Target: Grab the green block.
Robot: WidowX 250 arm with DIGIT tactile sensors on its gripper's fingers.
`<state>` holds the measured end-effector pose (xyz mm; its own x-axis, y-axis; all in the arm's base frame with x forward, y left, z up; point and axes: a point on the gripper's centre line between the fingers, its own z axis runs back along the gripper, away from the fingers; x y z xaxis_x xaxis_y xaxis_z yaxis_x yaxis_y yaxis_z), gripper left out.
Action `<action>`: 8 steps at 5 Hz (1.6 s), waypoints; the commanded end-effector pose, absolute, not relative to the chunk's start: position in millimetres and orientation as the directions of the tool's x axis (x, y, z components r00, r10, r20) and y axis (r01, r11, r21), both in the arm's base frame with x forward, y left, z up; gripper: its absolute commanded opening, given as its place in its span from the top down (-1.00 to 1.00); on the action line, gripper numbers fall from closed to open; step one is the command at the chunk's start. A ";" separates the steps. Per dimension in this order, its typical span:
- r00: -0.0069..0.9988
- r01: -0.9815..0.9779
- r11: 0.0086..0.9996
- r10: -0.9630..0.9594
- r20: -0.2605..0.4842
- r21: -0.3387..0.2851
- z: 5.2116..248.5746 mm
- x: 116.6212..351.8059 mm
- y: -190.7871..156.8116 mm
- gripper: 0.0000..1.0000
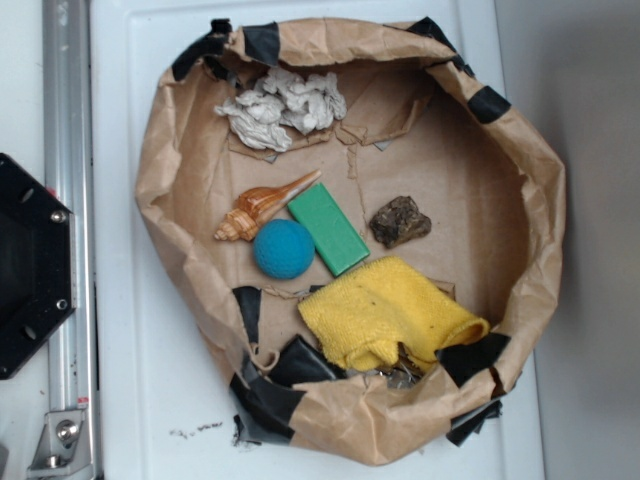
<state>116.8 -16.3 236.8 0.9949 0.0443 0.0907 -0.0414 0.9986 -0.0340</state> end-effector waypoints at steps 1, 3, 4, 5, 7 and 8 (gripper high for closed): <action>0.995 -0.041 0.999 0.044 0.091 -0.034 236.8 116.8 -16.3 -1.00; 0.979 0.108 0.994 -0.110 0.172 0.023 208.0 210.4 29.8 -1.00; 0.969 0.191 0.980 -0.197 0.151 0.050 182.7 240.3 32.1 -1.00; 0.945 0.317 0.947 -0.321 0.066 0.059 130.0 262.0 11.1 -1.00; 0.867 0.498 0.861 -0.498 -0.026 0.106 27.0 269.6 -10.4 -1.00; 0.820 0.572 0.812 -0.561 -0.112 0.114 10.3 259.1 2.1 -1.00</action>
